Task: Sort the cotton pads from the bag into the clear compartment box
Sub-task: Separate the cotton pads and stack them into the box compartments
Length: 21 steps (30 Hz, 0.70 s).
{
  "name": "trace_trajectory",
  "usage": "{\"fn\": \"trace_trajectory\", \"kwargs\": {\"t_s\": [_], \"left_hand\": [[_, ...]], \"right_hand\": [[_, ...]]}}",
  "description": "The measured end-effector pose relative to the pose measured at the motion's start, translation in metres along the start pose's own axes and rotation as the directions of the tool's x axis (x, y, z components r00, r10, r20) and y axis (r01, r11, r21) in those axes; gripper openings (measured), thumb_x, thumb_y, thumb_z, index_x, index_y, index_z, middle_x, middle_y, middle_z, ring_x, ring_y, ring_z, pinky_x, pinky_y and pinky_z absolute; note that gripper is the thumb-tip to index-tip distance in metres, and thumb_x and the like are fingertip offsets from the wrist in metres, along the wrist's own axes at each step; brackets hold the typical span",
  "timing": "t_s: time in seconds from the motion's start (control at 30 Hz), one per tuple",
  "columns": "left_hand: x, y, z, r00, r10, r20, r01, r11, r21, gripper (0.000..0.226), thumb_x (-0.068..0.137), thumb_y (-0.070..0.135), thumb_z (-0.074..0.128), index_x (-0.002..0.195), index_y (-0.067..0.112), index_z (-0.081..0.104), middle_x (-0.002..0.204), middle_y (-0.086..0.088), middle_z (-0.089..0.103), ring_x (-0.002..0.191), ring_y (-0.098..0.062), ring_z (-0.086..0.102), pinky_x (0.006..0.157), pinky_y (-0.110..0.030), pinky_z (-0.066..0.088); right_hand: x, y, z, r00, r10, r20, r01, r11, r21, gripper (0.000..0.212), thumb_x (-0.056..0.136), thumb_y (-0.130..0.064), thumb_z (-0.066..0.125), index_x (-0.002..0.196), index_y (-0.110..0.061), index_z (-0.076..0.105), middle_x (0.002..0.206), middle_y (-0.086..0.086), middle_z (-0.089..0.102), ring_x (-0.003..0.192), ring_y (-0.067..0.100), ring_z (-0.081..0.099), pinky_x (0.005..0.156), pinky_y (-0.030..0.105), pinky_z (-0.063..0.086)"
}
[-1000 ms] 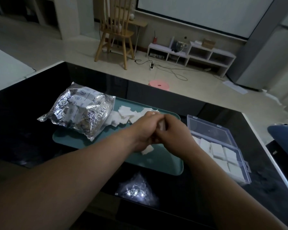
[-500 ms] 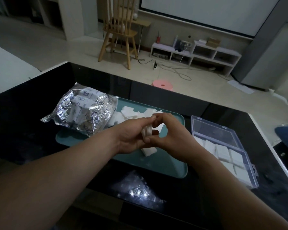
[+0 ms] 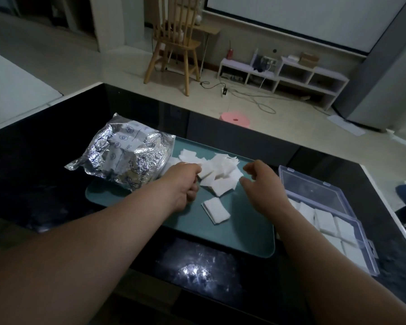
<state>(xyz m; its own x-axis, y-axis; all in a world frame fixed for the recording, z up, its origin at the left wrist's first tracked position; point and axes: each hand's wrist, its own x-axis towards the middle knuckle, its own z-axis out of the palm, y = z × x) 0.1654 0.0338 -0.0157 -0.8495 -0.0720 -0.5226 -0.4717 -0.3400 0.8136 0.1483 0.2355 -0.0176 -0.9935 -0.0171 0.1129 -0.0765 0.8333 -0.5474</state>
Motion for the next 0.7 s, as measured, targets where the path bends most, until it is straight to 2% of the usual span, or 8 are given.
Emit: {"fn": "trace_trajectory", "kwargs": {"t_s": [0.1, 0.27, 0.3, 0.37, 0.5, 0.6, 0.7], "left_hand": [[0.005, 0.0, 0.003, 1.0, 0.017, -0.008, -0.017, 1.0, 0.01, 0.02, 0.101, 0.01, 0.052, 0.082, 0.018, 0.05, 0.061, 0.001, 0.035, 0.047, -0.009, 0.025, 0.037, -0.013, 0.014], [0.007, -0.001, 0.004, 1.0, 0.009, -0.02, -0.008, 1.0, 0.018, 0.021, 0.1, 0.01, 0.05, 0.081, 0.019, 0.049, 0.061, 0.001, 0.039, 0.047, -0.009, 0.025, 0.037, -0.014, 0.013], [0.007, -0.002, 0.004, 1.0, 0.002, -0.022, -0.001, 1.0, 0.018, 0.021, 0.1, 0.01, 0.051, 0.081, 0.018, 0.05, 0.062, 0.001, 0.04, 0.047, -0.009, 0.026, 0.036, -0.014, 0.013], [0.008, -0.003, 0.002, 0.999, -0.014, -0.03, 0.015, 1.0, 0.018, 0.019, 0.1, 0.01, 0.05, 0.082, 0.016, 0.051, 0.064, 0.001, 0.042, 0.048, -0.009, 0.027, 0.036, -0.014, 0.015], [0.009, -0.002, 0.0, 0.997, -0.057, -0.056, 0.058, 0.998, 0.013, 0.02, 0.098, 0.009, 0.049, 0.079, 0.013, 0.054, 0.061, 0.001, 0.046, 0.048, -0.009, 0.033, 0.035, -0.013, 0.02], [0.006, -0.002, 0.0, 0.993, -0.089, -0.073, 0.09, 0.996, 0.007, 0.024, 0.098, 0.008, 0.047, 0.076, 0.013, 0.056, 0.053, 0.002, 0.044, 0.046, -0.009, 0.033, 0.036, -0.011, 0.021], [0.004, -0.003, 0.0, 0.992, -0.092, -0.089, 0.094, 0.995, 0.021, 0.027, 0.094, 0.005, 0.043, 0.071, 0.015, 0.053, 0.052, 0.002, 0.041, 0.042, -0.009, 0.031, 0.038, -0.013, 0.021]], "right_hand": [[0.005, -0.003, 0.013, 0.998, -0.064, 0.017, 0.065, 0.998, -0.021, 0.044, 0.095, -0.024, 0.067, 0.138, -0.029, 0.056, 0.139, -0.001, 0.059, 0.125, 0.018, 0.057, 0.103, 0.04, 0.05], [0.005, -0.014, 0.024, 0.976, -0.186, 0.109, 0.207, 0.95, -0.232, 0.073, 0.094, -0.018, 0.063, 0.157, -0.043, 0.036, 0.16, 0.001, 0.041, 0.145, 0.026, 0.04, 0.117, 0.053, 0.038], [0.005, -0.014, 0.025, 0.972, -0.189, 0.142, 0.221, 0.939, -0.265, 0.071, 0.095, -0.018, 0.061, 0.157, -0.044, 0.036, 0.162, 0.0, 0.039, 0.147, 0.026, 0.038, 0.118, 0.053, 0.035], [0.006, -0.014, 0.026, 0.967, -0.175, 0.184, 0.224, 0.931, -0.287, 0.057, 0.099, -0.02, 0.055, 0.151, -0.041, 0.047, 0.158, -0.002, 0.044, 0.143, 0.024, 0.041, 0.115, 0.051, 0.033], [0.005, -0.015, 0.022, 0.981, -0.168, 0.093, 0.188, 0.942, -0.279, 0.036, 0.099, -0.025, 0.054, 0.134, -0.033, 0.063, 0.141, -0.002, 0.056, 0.131, 0.023, 0.05, 0.109, 0.047, 0.038], [0.004, -0.024, 0.024, 0.973, -0.231, 0.003, 0.222, 0.932, -0.287, 0.031, 0.099, -0.028, 0.056, 0.129, -0.029, 0.063, 0.137, -0.002, 0.057, 0.128, 0.021, 0.05, 0.107, 0.043, 0.038], [0.01, -0.047, 0.034, 0.952, -0.299, 0.069, 0.304, 0.885, -0.353, 0.037, 0.097, -0.033, 0.058, 0.134, -0.03, 0.059, 0.139, -0.003, 0.056, 0.131, 0.02, 0.048, 0.109, 0.041, 0.036]]}}
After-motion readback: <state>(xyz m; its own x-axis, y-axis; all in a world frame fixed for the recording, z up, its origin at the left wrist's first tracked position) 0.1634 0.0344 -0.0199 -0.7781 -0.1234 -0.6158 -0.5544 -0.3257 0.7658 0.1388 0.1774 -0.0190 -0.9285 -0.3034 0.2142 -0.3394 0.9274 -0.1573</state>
